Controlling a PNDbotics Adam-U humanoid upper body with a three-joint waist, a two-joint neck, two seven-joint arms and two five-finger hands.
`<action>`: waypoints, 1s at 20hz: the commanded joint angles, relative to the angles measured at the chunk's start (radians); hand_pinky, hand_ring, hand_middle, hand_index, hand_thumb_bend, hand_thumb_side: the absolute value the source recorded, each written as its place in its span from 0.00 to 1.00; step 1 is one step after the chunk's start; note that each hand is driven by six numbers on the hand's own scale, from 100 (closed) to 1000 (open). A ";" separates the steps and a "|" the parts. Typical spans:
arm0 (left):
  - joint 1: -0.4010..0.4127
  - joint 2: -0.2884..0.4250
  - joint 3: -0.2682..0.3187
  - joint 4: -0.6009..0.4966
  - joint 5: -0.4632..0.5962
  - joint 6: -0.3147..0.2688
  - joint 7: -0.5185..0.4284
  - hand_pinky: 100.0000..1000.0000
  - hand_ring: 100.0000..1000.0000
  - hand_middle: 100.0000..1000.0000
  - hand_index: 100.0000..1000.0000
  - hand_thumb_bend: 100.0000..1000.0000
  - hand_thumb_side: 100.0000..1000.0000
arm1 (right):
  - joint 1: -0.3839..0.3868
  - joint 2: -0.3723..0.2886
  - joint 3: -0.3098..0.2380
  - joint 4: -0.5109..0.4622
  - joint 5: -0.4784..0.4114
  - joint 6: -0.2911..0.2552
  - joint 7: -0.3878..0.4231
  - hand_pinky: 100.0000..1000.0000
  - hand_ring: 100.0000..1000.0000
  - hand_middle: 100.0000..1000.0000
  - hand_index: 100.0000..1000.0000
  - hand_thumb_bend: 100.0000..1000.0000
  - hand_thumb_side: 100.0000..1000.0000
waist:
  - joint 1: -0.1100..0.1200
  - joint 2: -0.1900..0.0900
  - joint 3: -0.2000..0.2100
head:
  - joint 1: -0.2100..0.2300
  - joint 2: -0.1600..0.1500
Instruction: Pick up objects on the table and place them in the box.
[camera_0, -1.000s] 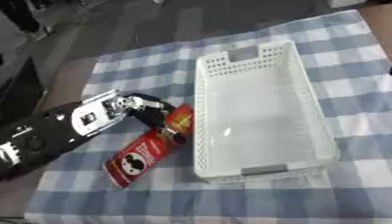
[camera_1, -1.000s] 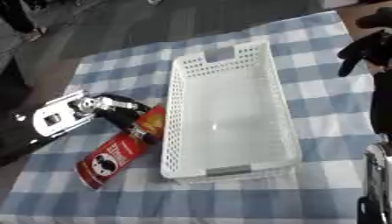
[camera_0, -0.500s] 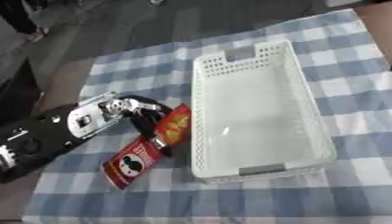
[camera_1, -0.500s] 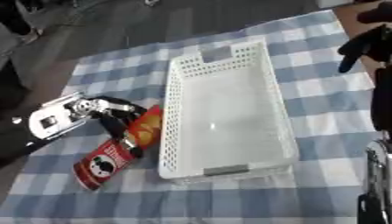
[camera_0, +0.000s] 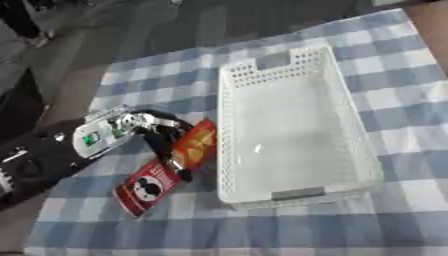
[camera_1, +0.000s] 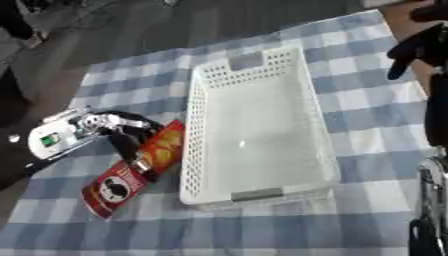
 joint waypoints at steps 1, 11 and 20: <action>0.032 -0.012 -0.014 0.031 -0.037 0.008 0.010 0.70 0.76 0.91 1.00 0.82 0.08 | -0.017 0.007 0.006 -0.025 -0.002 -0.003 -0.001 0.24 0.43 0.61 0.75 0.00 1.00 | -0.009 0.004 0.000 | -0.002 -0.004; 0.023 -0.067 0.023 0.097 -0.224 -0.105 0.099 0.65 0.71 0.88 1.00 0.78 0.00 | -0.026 0.010 0.006 -0.031 -0.003 -0.003 -0.005 0.24 0.43 0.61 0.75 0.00 1.00 | -0.009 0.005 -0.004 | -0.010 -0.004; 0.012 -0.087 0.032 0.125 -0.255 -0.139 0.067 0.66 0.71 0.87 1.00 0.78 0.00 | -0.032 0.012 0.004 -0.034 -0.002 -0.003 -0.009 0.24 0.43 0.61 0.74 0.00 1.00 | -0.009 0.003 -0.007 | -0.011 -0.004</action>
